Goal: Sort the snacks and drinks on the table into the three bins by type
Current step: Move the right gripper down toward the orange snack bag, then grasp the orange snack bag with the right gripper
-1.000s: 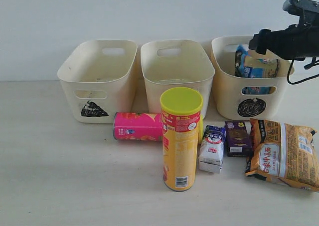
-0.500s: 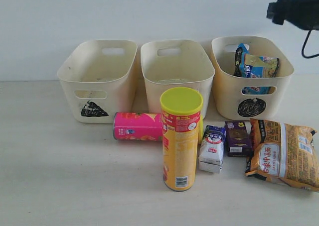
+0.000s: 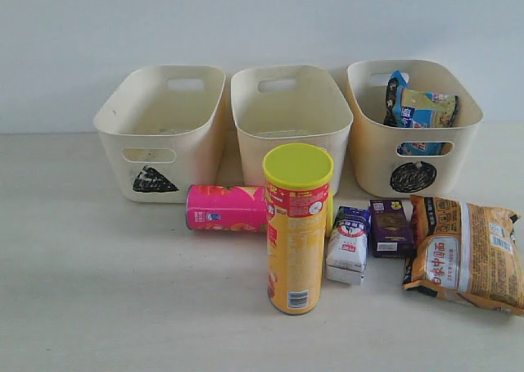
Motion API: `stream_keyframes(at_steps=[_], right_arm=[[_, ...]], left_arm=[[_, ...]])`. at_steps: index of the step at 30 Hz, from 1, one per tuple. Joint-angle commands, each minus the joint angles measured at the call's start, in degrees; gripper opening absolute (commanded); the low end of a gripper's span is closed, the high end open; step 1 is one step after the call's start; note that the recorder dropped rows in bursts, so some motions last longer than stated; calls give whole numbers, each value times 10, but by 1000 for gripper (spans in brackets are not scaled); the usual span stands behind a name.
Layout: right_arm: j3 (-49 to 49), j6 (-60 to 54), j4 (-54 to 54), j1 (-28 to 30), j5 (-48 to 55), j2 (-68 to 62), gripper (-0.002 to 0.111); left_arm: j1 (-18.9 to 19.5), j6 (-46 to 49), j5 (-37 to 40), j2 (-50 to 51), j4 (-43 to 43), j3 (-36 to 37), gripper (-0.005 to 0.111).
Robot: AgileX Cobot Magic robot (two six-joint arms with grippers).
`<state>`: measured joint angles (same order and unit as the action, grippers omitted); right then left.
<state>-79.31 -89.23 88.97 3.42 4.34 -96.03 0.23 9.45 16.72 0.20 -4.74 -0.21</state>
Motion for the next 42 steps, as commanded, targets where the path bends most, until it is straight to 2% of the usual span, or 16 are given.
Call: stream_keyframes(at_steps=[1,3,5,9,15,20,23,25,26,28,30,32,34,38,40,42], right_arm=[[60,-17,-14,0,-111,27,0],[87,-80,40,0,-174,33,0],[95,-212,110,0,-245,34,0],[108,-323,110,0,-384,26,0],[108,-261,110,1,-395,29,0],[114,-99,110,6,-215,38,0],[124,38,110,44,-5,34,0],[120,185,95,83,144,14,0],[86,335,-49,124,291,-19,0],[-7,534,-394,147,464,-75,0],[-69,642,-597,149,608,-120,0],[-47,655,-557,173,601,-125,0],[9,568,-431,214,605,-125,0],[90,487,-346,267,605,-125,3],[135,455,-313,293,591,-125,11],[188,432,-299,316,552,-125,34]], left_arm=[[-1,0,0,-2,-1,2,4],[-1,0,0,-2,-1,2,4],[-1,0,0,-2,-1,2,4],[-1,0,0,-2,-1,2,4],[-1,0,0,-2,-1,2,4],[-1,0,0,-2,-1,2,4],[-1,0,0,-2,-1,2,4],[-1,0,0,-2,-1,2,4],[-1,0,0,-2,-1,2,4],[-1,0,0,-2,-1,2,4],[-1,0,0,-2,-1,2,4],[-1,0,0,-2,-1,2,4],[-1,0,0,-2,-1,2,4],[-1,0,0,-2,-1,2,4],[-1,0,0,-2,-1,2,4],[-8,0,0,-2,-1,2,4]])
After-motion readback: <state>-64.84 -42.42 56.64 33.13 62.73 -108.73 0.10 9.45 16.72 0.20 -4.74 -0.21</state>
